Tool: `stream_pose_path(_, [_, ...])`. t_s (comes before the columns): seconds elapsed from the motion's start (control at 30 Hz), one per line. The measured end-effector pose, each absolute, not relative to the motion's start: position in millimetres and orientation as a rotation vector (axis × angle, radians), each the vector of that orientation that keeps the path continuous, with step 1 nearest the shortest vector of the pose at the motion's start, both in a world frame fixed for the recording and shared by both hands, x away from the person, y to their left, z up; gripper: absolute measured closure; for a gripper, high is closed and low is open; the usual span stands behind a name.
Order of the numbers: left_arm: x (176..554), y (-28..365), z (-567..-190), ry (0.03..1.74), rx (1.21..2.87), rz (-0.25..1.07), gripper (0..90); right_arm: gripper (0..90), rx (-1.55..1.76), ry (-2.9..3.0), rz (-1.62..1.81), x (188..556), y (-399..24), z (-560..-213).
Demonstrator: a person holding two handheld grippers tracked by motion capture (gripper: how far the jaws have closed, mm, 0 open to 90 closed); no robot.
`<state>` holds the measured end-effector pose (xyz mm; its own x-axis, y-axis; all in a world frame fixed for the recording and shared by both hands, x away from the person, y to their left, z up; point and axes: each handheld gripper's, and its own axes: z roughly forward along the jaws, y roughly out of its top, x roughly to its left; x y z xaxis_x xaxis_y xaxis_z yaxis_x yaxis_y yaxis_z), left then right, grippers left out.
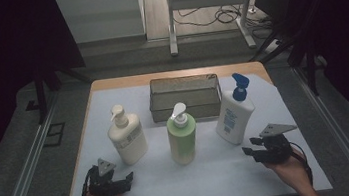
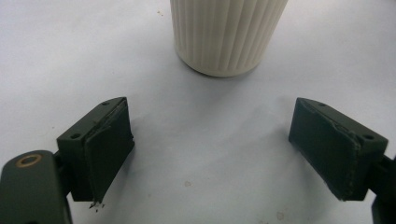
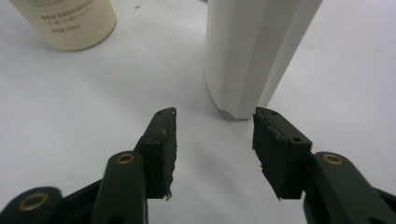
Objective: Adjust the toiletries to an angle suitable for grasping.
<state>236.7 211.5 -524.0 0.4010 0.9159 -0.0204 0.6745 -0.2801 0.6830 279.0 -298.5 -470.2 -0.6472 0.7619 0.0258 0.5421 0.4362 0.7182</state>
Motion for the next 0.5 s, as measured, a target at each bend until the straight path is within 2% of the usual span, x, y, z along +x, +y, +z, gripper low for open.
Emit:
stream_pose_path(0.27, [236.7,211.5,-524.0,1.351,2.047,0.509,13.1,38.9,1.112,2.358,1.047,277.9,-303.5,-454.4])
stream_pose_path(0.5, [236.8,211.6,-524.0,1.352,2.048,0.508,13.0,35.0,1.107,2.347,1.064,279.3,-306.7,-443.6])
